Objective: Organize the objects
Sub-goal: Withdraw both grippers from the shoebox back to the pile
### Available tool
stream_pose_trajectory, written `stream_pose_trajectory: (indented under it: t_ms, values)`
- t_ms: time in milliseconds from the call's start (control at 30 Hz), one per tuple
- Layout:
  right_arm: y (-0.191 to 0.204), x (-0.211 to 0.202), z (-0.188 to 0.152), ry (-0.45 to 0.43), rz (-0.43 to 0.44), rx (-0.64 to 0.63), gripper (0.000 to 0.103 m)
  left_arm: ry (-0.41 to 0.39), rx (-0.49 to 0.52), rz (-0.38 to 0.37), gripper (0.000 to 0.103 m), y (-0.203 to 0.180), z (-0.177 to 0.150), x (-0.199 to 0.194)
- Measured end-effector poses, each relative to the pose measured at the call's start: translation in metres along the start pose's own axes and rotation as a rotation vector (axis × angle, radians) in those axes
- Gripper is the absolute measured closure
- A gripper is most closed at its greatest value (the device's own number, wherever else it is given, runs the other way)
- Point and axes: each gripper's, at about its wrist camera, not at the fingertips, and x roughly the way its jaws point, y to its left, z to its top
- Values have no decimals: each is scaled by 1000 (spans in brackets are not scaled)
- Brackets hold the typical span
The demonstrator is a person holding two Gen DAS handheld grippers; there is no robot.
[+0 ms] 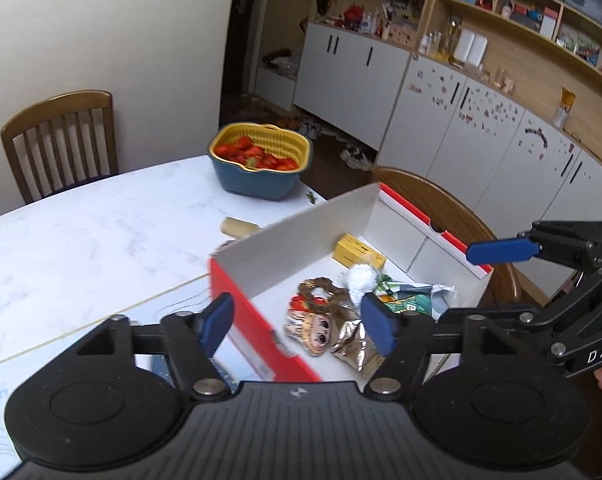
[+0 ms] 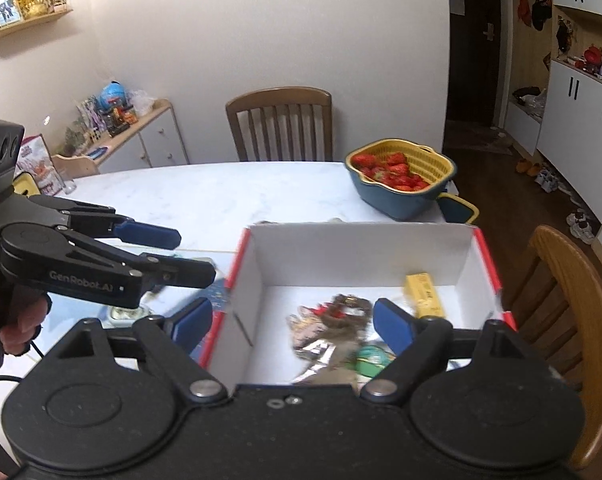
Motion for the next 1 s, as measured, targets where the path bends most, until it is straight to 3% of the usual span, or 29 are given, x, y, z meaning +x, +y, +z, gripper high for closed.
stream_pose_trajectory:
  t_ms: [67,400,533,1000]
  values:
    - [12,2,2,-4,12,-7,14,-15,-10,18,22,11,-2,-11]
    - [70,21,7,-9,87,-39,11,-51,-77,98,15,76,-13,-48]
    - [93,36,5,11,92,-56,9,-58,-84,95,0,104,-21,-56]
    - [172,123,-14,124,126,-164,9,11,-94,160,0,181,-57,-32]
